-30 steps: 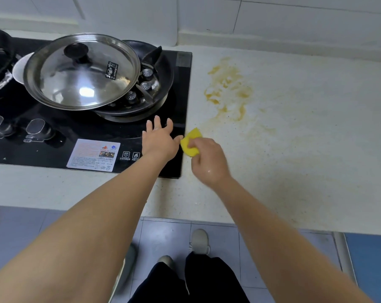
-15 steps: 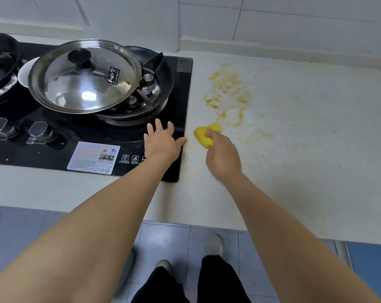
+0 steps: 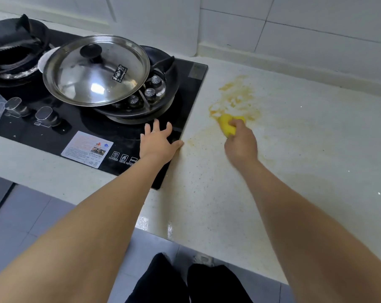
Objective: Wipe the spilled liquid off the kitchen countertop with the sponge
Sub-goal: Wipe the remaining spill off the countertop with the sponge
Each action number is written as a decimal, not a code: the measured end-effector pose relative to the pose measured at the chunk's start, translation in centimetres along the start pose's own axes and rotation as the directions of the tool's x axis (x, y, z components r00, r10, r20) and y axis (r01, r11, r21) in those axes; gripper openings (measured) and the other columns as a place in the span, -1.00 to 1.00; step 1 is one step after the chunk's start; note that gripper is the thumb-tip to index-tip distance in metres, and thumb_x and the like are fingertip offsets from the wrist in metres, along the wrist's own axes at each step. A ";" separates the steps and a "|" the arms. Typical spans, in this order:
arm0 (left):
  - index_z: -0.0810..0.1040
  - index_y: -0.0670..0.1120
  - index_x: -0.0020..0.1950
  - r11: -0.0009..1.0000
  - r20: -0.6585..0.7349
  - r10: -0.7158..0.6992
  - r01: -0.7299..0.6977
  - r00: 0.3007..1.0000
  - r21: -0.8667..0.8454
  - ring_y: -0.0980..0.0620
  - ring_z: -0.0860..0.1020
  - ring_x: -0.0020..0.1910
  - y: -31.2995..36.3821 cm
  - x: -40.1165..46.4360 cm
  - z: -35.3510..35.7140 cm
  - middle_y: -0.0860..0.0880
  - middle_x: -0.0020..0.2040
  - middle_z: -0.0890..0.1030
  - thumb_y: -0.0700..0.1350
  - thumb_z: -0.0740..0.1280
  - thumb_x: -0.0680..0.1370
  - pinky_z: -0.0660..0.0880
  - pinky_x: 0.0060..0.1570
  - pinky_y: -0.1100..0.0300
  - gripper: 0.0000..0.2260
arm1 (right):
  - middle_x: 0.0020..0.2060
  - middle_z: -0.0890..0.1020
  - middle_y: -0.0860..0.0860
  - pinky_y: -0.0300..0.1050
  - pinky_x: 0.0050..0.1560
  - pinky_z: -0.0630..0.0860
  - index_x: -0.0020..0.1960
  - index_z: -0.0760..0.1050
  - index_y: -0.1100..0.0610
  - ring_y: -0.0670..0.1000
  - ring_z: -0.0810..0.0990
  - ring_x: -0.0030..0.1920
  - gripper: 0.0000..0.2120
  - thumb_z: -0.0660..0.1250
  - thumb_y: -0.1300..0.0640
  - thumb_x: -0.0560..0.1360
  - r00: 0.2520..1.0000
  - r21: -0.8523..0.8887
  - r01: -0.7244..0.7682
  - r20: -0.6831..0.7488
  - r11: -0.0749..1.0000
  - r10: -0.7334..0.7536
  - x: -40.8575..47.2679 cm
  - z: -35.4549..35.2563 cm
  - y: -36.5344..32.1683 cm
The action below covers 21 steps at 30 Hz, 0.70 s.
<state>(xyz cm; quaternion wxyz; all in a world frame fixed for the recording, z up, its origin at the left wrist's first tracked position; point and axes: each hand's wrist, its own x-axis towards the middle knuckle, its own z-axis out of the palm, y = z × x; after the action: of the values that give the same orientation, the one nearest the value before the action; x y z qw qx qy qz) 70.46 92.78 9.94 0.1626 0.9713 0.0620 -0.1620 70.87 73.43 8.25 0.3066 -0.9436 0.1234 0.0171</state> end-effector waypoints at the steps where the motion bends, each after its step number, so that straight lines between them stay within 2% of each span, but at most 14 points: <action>1: 0.10 0.01 0.54 1.000 -0.005 -0.005 0.005 1.000 -0.005 -0.17 -0.13 0.53 0.0 0.0 0.1 -0.12 0.56 -0.05 0.13 0.19 0.59 -0.08 0.47 -0.08 -0.43 | 0.17 0.49 0.19 -0.01 0.14 0.44 0.31 0.36 0.12 0.21 0.48 0.16 -0.57 0.15 0.32 0.46 1.000 0.000 0.007 -0.016 1.000 -0.007 -0.3 0.1 -0.4; 2: 0.10 0.02 0.54 1.000 -0.011 -0.012 0.012 1.000 -0.012 -0.17 -0.13 0.53 0.1 0.0 0.1 -0.12 0.56 -0.05 0.13 0.19 0.59 -0.09 0.47 -0.08 -0.43 | 0.18 0.49 0.19 -0.01 0.18 0.42 0.31 0.38 0.13 0.19 0.47 0.18 -0.57 0.16 0.32 0.45 0.996 0.002 0.084 0.017 0.996 -0.084 -1.0 0.7 -1.0; 4: 0.11 0.02 0.54 1.000 -0.024 -0.023 0.023 0.999 -0.017 -0.17 -0.12 0.53 0.2 0.0 0.2 -0.12 0.56 -0.04 0.13 0.19 0.59 -0.09 0.47 -0.08 -0.43 | 0.21 0.49 0.16 -0.02 0.25 0.38 0.30 0.40 0.12 0.17 0.44 0.22 -0.58 0.17 0.32 0.45 0.942 0.035 0.305 0.135 0.952 -0.307 -3.0 2.1 -1.5; 6: 0.11 0.02 0.54 1.000 -0.025 -0.021 0.020 0.999 -0.017 -0.17 -0.12 0.53 0.2 0.1 0.1 -0.11 0.56 -0.04 0.14 0.19 0.59 -0.08 0.47 -0.08 -0.43 | 0.23 0.49 0.13 -0.01 0.26 0.36 0.31 0.39 0.09 0.16 0.44 0.23 -0.59 0.17 0.29 0.48 0.900 0.019 0.395 0.194 0.918 -0.391 -2.8 1.9 -0.9; 7: 0.11 0.03 0.54 1.000 -0.018 -0.017 0.016 1.000 -0.019 -0.16 -0.12 0.53 0.1 0.1 0.1 -0.11 0.56 -0.04 0.14 0.18 0.59 -0.08 0.47 -0.07 -0.44 | 0.23 0.50 0.14 0.00 0.24 0.38 0.32 0.37 0.07 0.17 0.45 0.22 -0.59 0.17 0.27 0.49 0.921 -0.012 0.351 0.185 0.936 -0.343 -1.6 1.3 -0.5; 10: 0.11 0.04 0.54 0.999 -0.011 -0.016 0.015 1.000 -0.029 -0.16 -0.13 0.53 0.0 0.1 0.2 -0.10 0.57 -0.05 0.15 0.17 0.59 -0.09 0.47 -0.07 -0.44 | 0.19 0.51 0.16 -0.03 0.15 0.42 0.33 0.35 0.10 0.18 0.48 0.17 -0.58 0.16 0.29 0.49 0.993 -0.038 0.114 0.039 0.993 -0.113 0.6 0.2 -0.2; 11: 0.11 0.04 0.54 1.000 -0.017 -0.016 0.015 1.000 -0.025 -0.16 -0.13 0.53 0.0 0.1 0.2 -0.11 0.57 -0.05 0.15 0.17 0.59 -0.09 0.47 -0.07 -0.44 | 0.20 0.50 0.16 -0.04 0.17 0.41 0.32 0.37 0.11 0.17 0.47 0.18 -0.58 0.16 0.32 0.48 0.990 -0.021 0.132 0.052 0.991 -0.131 0.0 0.6 -0.8; 12: 0.11 0.04 0.54 1.000 -0.025 -0.015 0.014 1.000 -0.021 -0.16 -0.13 0.53 0.0 0.2 0.3 -0.11 0.56 -0.05 0.15 0.17 0.59 -0.09 0.47 -0.07 -0.45 | 0.22 0.50 0.14 -0.05 0.22 0.39 0.31 0.39 0.10 0.15 0.45 0.21 -0.57 0.15 0.33 0.47 0.970 0.006 0.217 0.111 0.976 -0.217 -1.0 1.3 -1.4; 14: 0.11 0.04 0.54 1.000 -0.030 -0.009 0.009 1.000 -0.015 -0.17 -0.12 0.53 -0.1 0.2 0.3 -0.12 0.56 -0.04 0.15 0.16 0.60 -0.07 0.47 -0.07 -0.45 | 0.23 0.49 0.11 -0.02 0.27 0.36 0.28 0.42 0.06 0.14 0.43 0.23 -0.56 0.14 0.35 0.45 0.894 0.052 0.388 0.224 0.920 -0.389 -2.9 2.6 -1.6; 15: 0.11 0.04 0.54 1.000 -0.024 -0.005 0.005 1.000 -0.015 -0.17 -0.12 0.53 -0.2 0.2 0.2 -0.11 0.56 -0.04 0.14 0.16 0.60 -0.07 0.47 -0.07 -0.46 | 0.23 0.49 0.11 -0.01 0.25 0.37 0.28 0.41 0.06 0.15 0.44 0.22 -0.55 0.14 0.35 0.45 0.883 0.051 0.408 0.232 0.912 -0.408 -2.7 2.5 -1.6; 16: 0.11 0.04 0.54 1.000 -0.013 0.001 -0.001 1.000 -0.016 -0.16 -0.12 0.53 -0.3 0.2 0.1 -0.11 0.57 -0.04 0.14 0.16 0.60 -0.07 0.47 -0.07 -0.46 | 0.21 0.50 0.13 -0.02 0.22 0.39 0.29 0.40 0.06 0.16 0.45 0.20 -0.55 0.13 0.35 0.45 0.911 0.025 0.362 0.205 0.932 -0.359 -1.6 2.1 -1.3; 18: 0.11 0.05 0.54 1.000 0.006 0.003 -0.003 1.000 -0.020 -0.15 -0.13 0.53 -0.4 0.3 0.0 -0.10 0.57 -0.05 0.14 0.15 0.60 -0.07 0.47 -0.07 -0.46 | 0.18 0.51 0.16 -0.04 0.15 0.41 0.30 0.38 0.09 0.18 0.47 0.17 -0.55 0.13 0.35 0.45 0.982 -0.021 0.172 0.087 0.985 -0.169 0.2 1.3 -1.3; 19: 0.11 0.05 0.54 1.000 0.005 0.001 -0.001 1.000 -0.013 -0.16 -0.13 0.53 -0.4 0.3 0.0 -0.10 0.57 -0.05 0.14 0.15 0.60 -0.07 0.47 -0.06 -0.47 | 0.16 0.51 0.17 -0.06 0.13 0.41 0.28 0.40 0.10 0.18 0.48 0.16 -0.56 0.14 0.35 0.44 0.991 -0.033 0.126 0.051 0.992 -0.124 0.1 1.4 -1.6; 21: 0.11 0.06 0.53 1.000 -0.014 -0.004 0.004 1.000 -0.006 -0.16 -0.12 0.53 -0.2 0.4 0.2 -0.10 0.57 -0.05 0.13 0.14 0.61 -0.06 0.47 -0.06 -0.48 | 0.12 0.53 0.14 -0.14 0.09 0.39 0.19 0.48 0.10 0.14 0.49 0.13 -0.61 0.17 0.35 0.42 0.971 0.000 0.215 0.108 0.977 -0.214 -2.0 2.5 -2.8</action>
<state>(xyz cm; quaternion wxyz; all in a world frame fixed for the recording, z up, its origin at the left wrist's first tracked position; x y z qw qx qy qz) 70.70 92.95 9.52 0.1647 0.9718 0.0656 -0.1555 69.71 77.52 8.04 0.3075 -0.9509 0.0039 0.0351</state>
